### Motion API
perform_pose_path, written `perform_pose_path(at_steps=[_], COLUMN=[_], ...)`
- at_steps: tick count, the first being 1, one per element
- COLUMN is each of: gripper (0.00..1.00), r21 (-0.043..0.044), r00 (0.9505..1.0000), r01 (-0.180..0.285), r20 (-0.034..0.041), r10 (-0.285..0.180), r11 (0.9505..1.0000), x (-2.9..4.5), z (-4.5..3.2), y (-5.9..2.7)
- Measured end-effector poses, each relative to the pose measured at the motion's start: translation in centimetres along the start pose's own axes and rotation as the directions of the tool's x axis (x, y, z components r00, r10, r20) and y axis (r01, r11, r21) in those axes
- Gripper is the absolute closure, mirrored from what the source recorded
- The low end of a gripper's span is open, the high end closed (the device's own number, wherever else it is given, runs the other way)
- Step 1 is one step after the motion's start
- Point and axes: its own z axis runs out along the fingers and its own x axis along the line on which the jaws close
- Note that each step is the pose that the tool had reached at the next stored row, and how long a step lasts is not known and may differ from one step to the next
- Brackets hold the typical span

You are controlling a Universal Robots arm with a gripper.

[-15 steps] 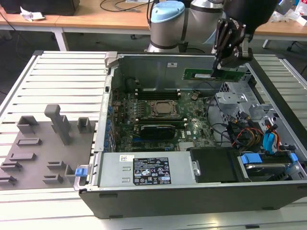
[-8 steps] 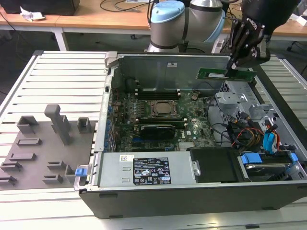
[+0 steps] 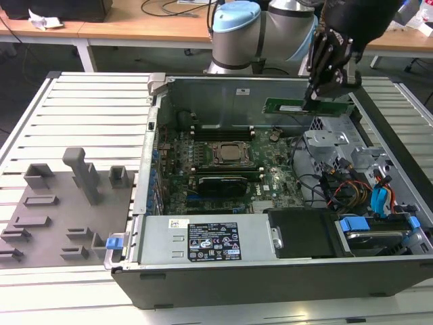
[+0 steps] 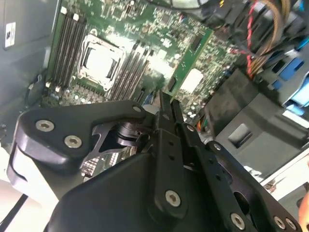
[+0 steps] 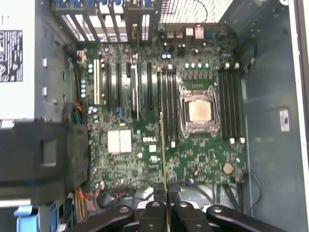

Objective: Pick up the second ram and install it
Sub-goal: 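Pick up the second ram and move it above second insertion slot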

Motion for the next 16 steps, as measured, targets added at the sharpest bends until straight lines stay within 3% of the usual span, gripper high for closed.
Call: perform_pose_path(at_steps=[3,4,7,8,16], gripper=[0.87,0.87,0.87,0.87,0.87], r21=[0.0001,0.0001,0.0001,0.0000,0.0001], r00=[1.0000,1.0000,1.0000,1.0000,1.0000], r01=[-0.001,-0.001,-0.001,-0.001,-0.001], r20=[0.0001,0.0001,0.0000,0.0001,0.0001], r10=[0.001,0.001,0.001,0.001,0.001], r11=[1.0000,1.0000,1.0000,1.0000,1.0000], x=[-0.46,-0.85,-2.67,-2.92,-2.84], z=[1.20,1.59,2.43,2.88,5.70], y=[2.33,2.57,2.75,2.86,3.19])
